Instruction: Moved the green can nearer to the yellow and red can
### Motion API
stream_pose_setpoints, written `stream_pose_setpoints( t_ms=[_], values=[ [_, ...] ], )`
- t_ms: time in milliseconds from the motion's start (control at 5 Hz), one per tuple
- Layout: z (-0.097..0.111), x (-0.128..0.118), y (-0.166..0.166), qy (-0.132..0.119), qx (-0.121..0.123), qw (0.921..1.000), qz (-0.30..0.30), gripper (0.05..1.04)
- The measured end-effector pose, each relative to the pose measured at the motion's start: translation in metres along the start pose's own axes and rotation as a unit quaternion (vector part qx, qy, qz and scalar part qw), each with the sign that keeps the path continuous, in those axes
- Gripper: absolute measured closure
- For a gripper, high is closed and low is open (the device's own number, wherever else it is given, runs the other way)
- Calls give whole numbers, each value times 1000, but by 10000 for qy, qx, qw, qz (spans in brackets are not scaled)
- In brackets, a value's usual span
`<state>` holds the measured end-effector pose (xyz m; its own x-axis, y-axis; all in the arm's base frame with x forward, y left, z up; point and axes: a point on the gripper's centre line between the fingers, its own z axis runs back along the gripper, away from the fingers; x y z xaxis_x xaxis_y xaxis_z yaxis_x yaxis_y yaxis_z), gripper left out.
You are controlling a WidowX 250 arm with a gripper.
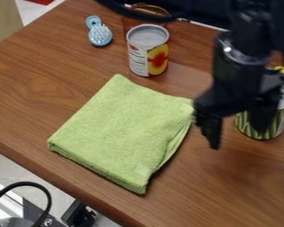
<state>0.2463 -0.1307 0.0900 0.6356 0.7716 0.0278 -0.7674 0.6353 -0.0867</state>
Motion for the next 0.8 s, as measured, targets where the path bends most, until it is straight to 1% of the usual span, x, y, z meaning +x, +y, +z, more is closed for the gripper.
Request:
stream_pose_setpoints(
  t_ms=[200, 400, 600, 800],
  values=[
    [-3, -8, -10, -133, -6, 9993, 338, 88],
    [-4, -13, -18, -247, -19, 9988, 419, 88],
    [-7, -11, -29, -285, -24, 9977, 609, 88],
    [-13, -6, -41, -396, 46, 9963, 756, 88]
  ],
)
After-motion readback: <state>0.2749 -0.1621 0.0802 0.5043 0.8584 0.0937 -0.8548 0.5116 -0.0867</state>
